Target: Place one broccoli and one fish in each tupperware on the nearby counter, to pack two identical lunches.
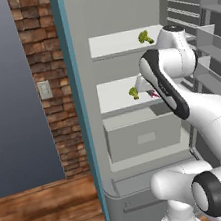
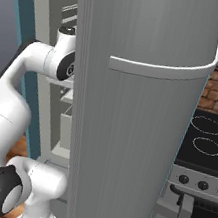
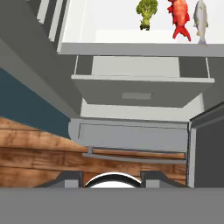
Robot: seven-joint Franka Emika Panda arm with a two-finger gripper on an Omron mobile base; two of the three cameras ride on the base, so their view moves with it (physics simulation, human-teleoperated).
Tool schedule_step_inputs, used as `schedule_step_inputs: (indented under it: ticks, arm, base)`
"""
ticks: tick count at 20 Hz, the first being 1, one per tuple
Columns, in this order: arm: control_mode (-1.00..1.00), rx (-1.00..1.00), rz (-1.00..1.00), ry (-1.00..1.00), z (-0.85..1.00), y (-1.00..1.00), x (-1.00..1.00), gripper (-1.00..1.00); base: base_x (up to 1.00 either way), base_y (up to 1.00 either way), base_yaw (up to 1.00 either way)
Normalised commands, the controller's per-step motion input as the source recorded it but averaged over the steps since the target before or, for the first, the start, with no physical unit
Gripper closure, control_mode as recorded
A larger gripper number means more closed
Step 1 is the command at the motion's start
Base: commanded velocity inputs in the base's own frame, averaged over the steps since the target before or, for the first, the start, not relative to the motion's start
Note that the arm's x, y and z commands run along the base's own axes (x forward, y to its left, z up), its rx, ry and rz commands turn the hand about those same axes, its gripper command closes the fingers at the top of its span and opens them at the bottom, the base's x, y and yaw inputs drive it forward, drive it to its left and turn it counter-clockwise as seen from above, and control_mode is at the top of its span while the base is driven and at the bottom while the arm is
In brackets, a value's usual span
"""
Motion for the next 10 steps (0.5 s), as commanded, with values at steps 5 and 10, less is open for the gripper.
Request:
schedule_step_inputs:
  ticks: [5,10]
  arm:
    - [-1.00,0.00,-0.03,-0.06,-0.02,-0.06,-0.21,-1.00]
    - [-1.00,0.00,0.00,-0.01,-0.06,-0.10,0.00,-1.00]
  base:
    - [0.00,0.00,0.00]
    - [0.00,0.00,0.00]
